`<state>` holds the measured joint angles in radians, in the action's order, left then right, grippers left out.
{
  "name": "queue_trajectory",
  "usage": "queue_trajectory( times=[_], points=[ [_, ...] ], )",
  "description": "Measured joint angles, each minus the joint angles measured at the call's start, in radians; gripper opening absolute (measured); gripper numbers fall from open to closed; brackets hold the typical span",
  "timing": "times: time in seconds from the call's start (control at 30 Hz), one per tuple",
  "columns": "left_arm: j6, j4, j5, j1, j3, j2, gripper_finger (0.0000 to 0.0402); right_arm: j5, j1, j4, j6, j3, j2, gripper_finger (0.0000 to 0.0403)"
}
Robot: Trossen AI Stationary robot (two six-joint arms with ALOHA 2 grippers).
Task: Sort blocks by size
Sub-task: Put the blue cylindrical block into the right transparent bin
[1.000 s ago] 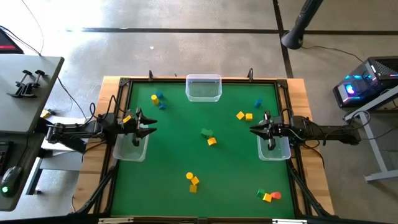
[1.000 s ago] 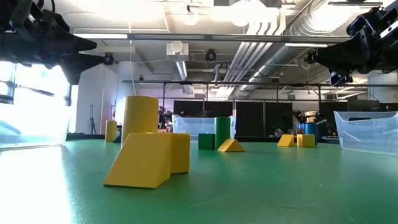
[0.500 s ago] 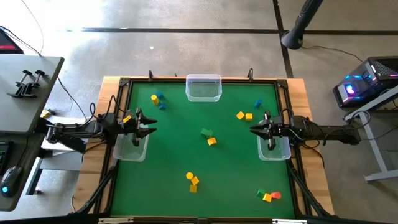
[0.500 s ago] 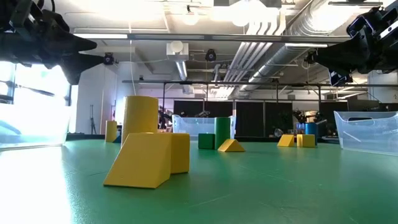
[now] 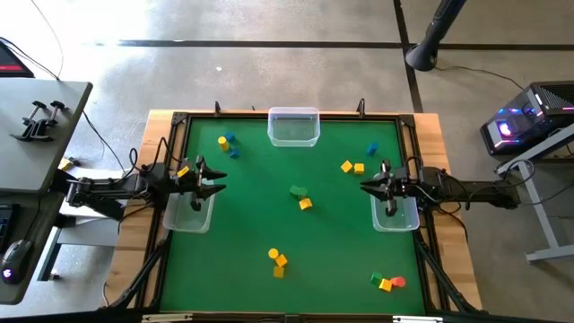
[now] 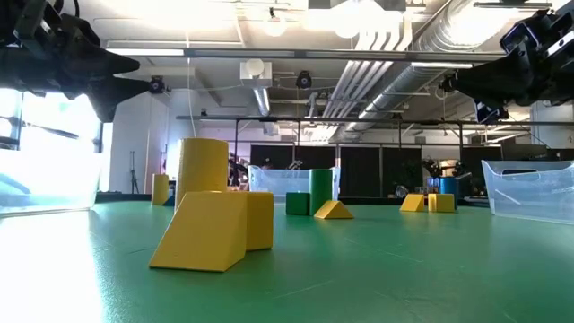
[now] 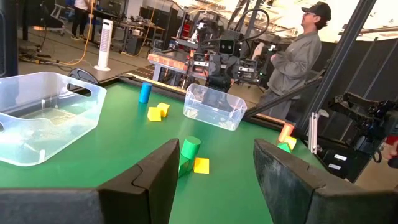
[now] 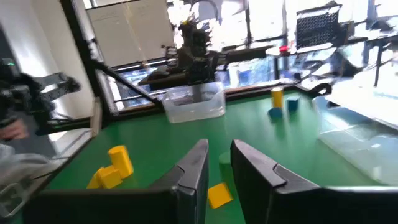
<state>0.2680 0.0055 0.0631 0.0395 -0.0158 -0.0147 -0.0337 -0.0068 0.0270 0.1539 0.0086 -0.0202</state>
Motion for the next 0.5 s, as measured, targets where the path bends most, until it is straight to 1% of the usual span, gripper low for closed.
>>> queue_trajectory(
  times=[0.07, 0.17, 0.3, 0.37, 0.43, 0.5],
  points=[
    [0.0, 0.0, 0.0, 0.0, 0.0, 0.0, 0.019, -0.021, 0.0, 0.001, 0.018, 0.0, 0.0, 0.0067],
    [0.001, 0.0, 0.0, 0.0, 0.0, 0.0, 0.019, -0.024, 0.0, 0.008, 0.139, 0.0, 0.0, 0.0067],
    [0.001, 0.001, 0.0, 0.0, 0.0, 0.0, 0.019, -0.1, 0.0, 0.137, 0.161, 0.0, 0.0, 0.0067],
    [0.0, 0.009, 0.001, 0.0, 0.0, 0.0, 0.019, -0.092, 0.005, 0.181, 0.188, 0.0, -0.001, 0.0067],
    [0.0, 0.02, 0.001, 0.0, 0.0, 0.0, 0.019, -0.052, 0.019, 0.217, 0.204, 0.0, -0.01, 0.0067],
    [0.006, 0.026, 0.005, 0.0, 0.0, 0.0, 0.019, -0.037, 0.038, 0.27, 0.208, 0.0, -0.026, 0.0067]
  ],
)
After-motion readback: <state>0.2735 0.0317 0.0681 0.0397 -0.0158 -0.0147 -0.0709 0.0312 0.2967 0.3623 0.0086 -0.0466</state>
